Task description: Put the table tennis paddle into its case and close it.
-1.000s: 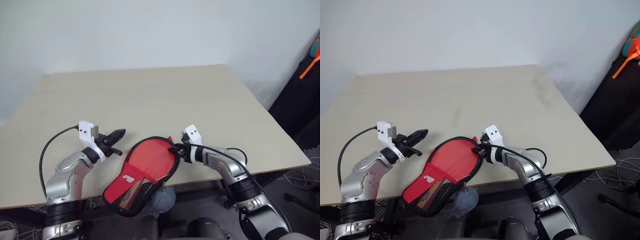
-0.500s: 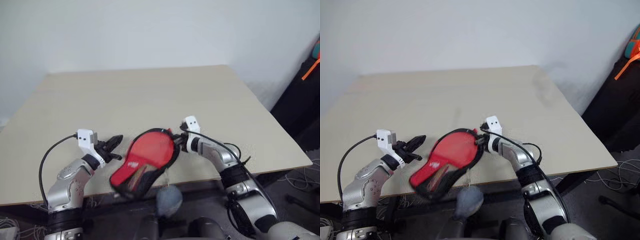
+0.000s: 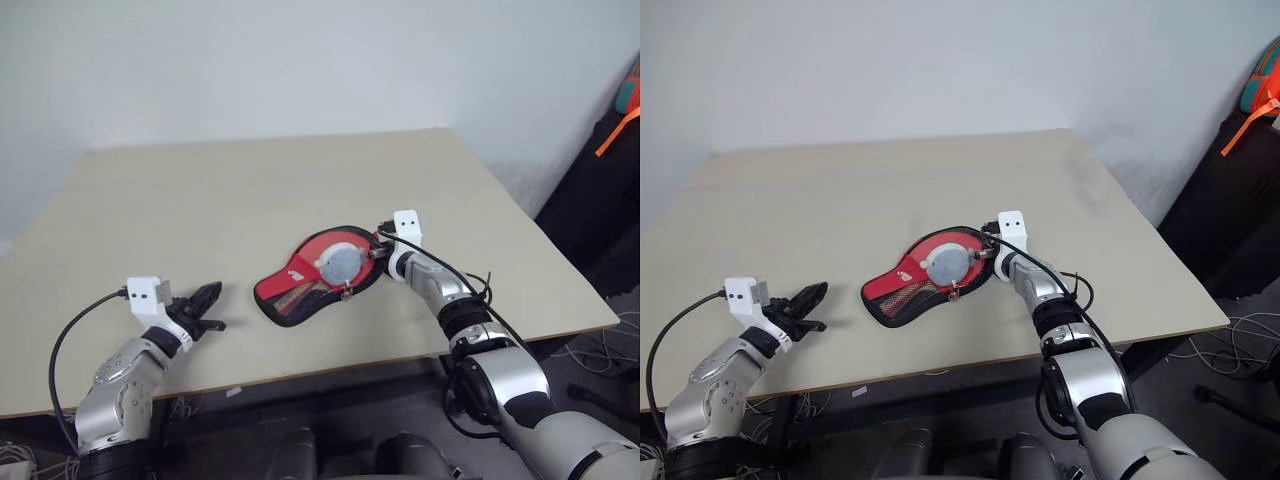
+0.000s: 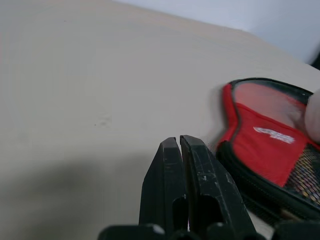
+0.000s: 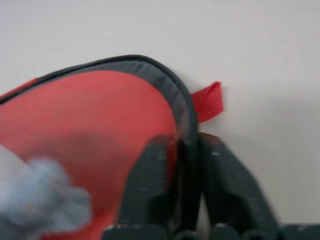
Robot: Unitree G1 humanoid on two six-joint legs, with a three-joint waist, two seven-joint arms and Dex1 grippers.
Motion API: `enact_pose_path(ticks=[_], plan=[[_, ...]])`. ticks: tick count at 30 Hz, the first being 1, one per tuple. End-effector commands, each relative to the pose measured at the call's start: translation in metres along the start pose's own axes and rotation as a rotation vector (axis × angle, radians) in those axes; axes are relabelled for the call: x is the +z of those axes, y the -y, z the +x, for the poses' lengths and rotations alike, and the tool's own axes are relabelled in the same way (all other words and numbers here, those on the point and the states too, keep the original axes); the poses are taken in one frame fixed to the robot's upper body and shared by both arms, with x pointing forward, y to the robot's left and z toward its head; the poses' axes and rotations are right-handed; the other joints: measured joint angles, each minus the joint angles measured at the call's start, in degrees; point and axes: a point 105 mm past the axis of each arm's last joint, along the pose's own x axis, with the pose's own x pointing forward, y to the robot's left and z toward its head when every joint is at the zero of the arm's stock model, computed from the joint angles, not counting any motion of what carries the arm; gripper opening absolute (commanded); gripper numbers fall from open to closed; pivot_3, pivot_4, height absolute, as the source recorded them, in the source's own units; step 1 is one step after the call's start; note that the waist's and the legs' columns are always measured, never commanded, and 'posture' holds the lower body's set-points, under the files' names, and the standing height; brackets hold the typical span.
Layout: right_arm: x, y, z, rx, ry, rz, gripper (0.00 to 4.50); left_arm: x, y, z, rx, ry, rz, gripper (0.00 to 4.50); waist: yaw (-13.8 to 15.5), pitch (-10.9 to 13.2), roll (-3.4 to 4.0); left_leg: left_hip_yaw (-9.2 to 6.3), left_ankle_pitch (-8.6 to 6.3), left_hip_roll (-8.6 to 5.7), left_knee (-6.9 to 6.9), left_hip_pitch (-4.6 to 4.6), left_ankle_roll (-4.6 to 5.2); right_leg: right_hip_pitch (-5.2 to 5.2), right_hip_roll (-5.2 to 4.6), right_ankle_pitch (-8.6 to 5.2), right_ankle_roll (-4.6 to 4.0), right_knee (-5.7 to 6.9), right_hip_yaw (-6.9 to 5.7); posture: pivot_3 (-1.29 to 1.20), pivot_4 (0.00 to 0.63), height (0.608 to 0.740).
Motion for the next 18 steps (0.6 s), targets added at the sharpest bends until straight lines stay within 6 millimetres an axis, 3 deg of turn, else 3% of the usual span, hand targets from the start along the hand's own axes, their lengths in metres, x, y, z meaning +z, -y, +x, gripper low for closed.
enact_pose_path(ticks=[1,4,6,7,10,13,16,18], plan=[[0.048,-0.005,-0.009,0.055,0.166,-0.010,2.48,0.026,-0.010,-0.009,0.033,0.079,0.048,0.00,0.0,0.0,0.00,0.05,0.00,0.01,-0.01,-0.02,0.00,-0.04,0.01,0.00,0.00,0.01,0.04,0.00,0.000,0.707],[0.071,-0.002,-0.023,0.101,0.241,0.010,3.55,0.032,-0.017,-0.014,0.065,0.090,0.062,0.00,0.1,0.0,-0.01,0.22,0.00,0.01,-0.03,-0.04,0.01,-0.14,0.00,0.01,0.01,0.03,0.18,0.00,0.000,0.707],[0.089,-0.012,-0.040,0.214,0.291,0.005,4.30,0.037,-0.020,-0.018,0.080,0.099,0.070,0.00,0.1,0.0,-0.02,0.33,0.00,0.00,-0.02,-0.05,0.02,-0.20,-0.03,0.03,0.05,0.03,0.26,0.00,0.000,0.707],[0.091,-0.023,-0.048,0.293,0.288,-0.020,4.44,0.039,-0.020,-0.019,0.084,0.101,0.075,0.00,0.1,0.0,-0.02,0.39,-0.01,-0.01,-0.03,-0.04,0.02,-0.22,-0.05,0.04,0.06,0.03,0.31,0.00,0.000,0.707],[0.084,-0.048,-0.063,0.432,0.251,-0.114,4.44,0.041,-0.019,-0.020,0.084,0.103,0.082,0.00,0.1,0.0,-0.06,0.47,-0.15,-0.01,-0.02,-0.03,-0.07,-0.25,-0.09,0.04,0.07,-0.01,0.37,0.00,0.000,0.707],[0.063,-0.062,-0.076,0.544,0.175,-0.207,4.44,0.038,-0.010,-0.019,0.071,0.102,0.076,0.00,0.0,0.0,-0.08,0.51,-0.18,0.09,-0.02,0.00,-0.12,-0.28,-0.06,0.06,0.04,0.00,0.36,0.00,0.000,0.707],[0.036,-0.070,-0.084,0.627,0.097,-0.269,4.50,0.026,-0.004,-0.023,0.075,0.078,0.048,0.54,0.1,0.0,-0.07,0.55,-0.18,0.10,-0.02,0.01,-0.12,-0.30,-0.06,0.06,0.03,0.00,0.35,0.00,0.000,0.707],[0.029,-0.070,-0.084,0.632,0.077,-0.271,4.50,0.018,0.000,-0.026,0.071,0.064,0.024,1.17,0.1,0.0,-0.08,0.60,-0.18,0.08,-0.02,0.01,-0.13,-0.31,-0.09,0.06,0.03,-0.01,0.38,0.00,0.000,0.707]])
